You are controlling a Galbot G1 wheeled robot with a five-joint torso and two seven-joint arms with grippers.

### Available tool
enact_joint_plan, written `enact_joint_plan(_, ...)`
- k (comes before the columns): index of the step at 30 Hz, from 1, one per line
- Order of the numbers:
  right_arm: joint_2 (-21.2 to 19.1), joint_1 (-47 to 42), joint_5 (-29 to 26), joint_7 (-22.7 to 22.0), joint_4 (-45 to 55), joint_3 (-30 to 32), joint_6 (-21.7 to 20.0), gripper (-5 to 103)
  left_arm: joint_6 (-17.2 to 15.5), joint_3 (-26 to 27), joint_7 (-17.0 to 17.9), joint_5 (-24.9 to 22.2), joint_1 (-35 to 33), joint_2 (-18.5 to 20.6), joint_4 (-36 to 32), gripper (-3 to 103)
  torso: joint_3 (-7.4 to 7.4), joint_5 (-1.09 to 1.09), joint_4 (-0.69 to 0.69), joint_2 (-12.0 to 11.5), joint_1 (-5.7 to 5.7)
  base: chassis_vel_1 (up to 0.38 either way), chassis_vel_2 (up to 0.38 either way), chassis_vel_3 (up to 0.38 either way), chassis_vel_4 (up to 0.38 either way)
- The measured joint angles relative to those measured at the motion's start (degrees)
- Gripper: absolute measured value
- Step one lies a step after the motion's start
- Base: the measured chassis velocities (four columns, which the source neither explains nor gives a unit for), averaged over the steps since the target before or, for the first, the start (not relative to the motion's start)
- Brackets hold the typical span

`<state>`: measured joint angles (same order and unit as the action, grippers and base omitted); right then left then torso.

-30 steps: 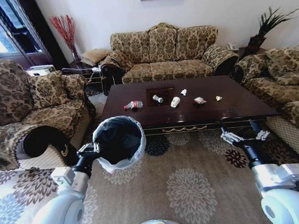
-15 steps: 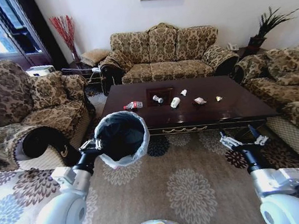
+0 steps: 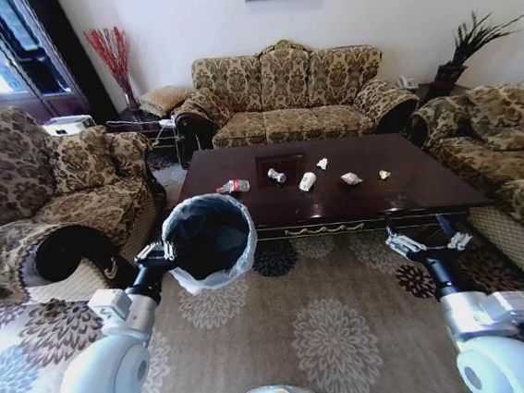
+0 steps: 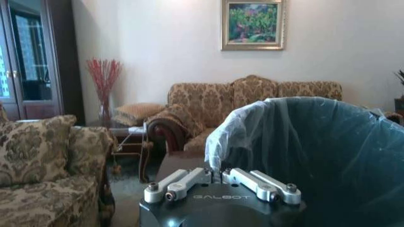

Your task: Move to the front of the table and place the trash on the table into the trash bin.

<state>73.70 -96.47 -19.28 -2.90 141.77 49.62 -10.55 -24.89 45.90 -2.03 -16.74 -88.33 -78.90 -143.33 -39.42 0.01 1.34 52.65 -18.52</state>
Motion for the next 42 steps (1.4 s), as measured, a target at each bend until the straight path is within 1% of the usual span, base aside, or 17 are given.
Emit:
enact_joint_plan(3,-0.9,1.0,-0.1,0.1,-1.0,-0.2,0.0,100,0.0,0.3,0.0,-0.6,0.4,0.1,0.0,3,0.00,0.00,-0.01,0.0,0.00,0.000,0.000,0.000,0.000)
enact_joint_plan(7,-1.2,1.5,-0.3,0.2,-1.2,-0.3,-0.2,100,0.0,0.4,0.0,-1.7,0.4,0.2,0.0,3,0.00,-0.01,0.00,0.0,0.00,0.000,0.000,0.000,0.000)
enact_joint_plan(13,-1.2,1.7,-0.3,0.5,-1.4,-1.0,-0.4,100,-0.1,0.1,0.2,-1.9,0.3,0.4,0.1,3,0.00,-0.01,-0.01,0.0,0.02,-0.017,0.023,0.016,-0.016)
enact_joint_plan(23,-0.7,2.1,0.1,0.5,-2.2,-1.6,-0.8,100,0.2,-0.3,-0.6,-1.9,1.3,-0.5,0.1,3,0.00,-0.01,-0.01,0.0,-0.01,-0.093,0.114,0.107,-0.103)
enact_joint_plan(32,-0.4,1.8,0.2,0.6,-2.3,-1.6,-0.6,100,1.0,-0.5,-1.7,-1.3,1.2,-1.0,0.1,3,0.00,-0.01,-0.01,0.0,0.00,-0.106,0.096,0.105,-0.098)
enact_joint_plan(42,-0.3,1.6,0.1,0.6,-2.5,-1.3,-0.2,100,1.2,-0.6,-2.2,-0.8,0.7,-1.0,0.1,3,0.00,-0.01,-0.01,0.0,0.01,-0.054,0.076,0.078,-0.050)
